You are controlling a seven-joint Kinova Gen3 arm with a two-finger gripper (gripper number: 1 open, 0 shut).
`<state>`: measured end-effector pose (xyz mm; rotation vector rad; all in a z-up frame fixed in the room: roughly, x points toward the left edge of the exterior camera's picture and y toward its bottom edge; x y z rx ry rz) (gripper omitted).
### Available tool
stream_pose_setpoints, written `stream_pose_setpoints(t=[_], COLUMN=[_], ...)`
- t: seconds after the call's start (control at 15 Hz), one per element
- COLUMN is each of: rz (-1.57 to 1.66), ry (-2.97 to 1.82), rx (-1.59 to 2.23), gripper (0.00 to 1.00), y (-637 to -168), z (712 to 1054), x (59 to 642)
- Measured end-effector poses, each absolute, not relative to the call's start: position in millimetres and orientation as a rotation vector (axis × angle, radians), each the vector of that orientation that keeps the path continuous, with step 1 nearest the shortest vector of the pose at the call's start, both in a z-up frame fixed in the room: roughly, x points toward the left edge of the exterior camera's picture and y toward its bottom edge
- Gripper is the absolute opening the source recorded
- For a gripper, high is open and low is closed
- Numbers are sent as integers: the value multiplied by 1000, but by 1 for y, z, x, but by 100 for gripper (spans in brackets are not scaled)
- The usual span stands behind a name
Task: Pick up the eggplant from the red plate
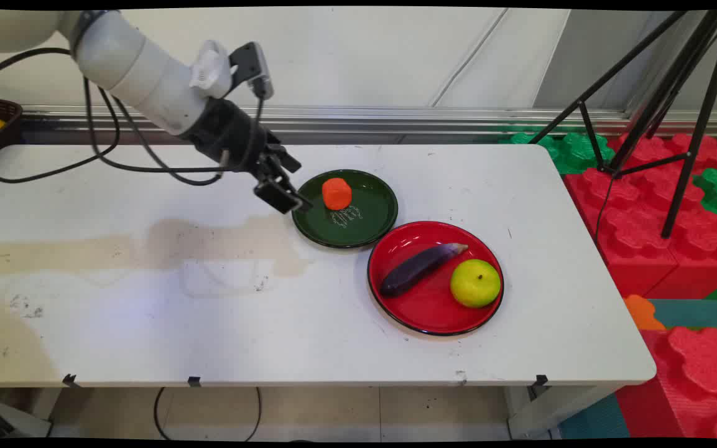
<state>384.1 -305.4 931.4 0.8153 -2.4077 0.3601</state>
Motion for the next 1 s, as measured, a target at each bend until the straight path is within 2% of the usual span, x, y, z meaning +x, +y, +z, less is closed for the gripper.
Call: stream_pose_setpoints(t=[0.67, 1.0], rz=[364, 352], ry=[-2405, -2443], rx=[926, 976], gripper=[100, 100], y=[-318, -329], z=[922, 904], x=[316, 278])
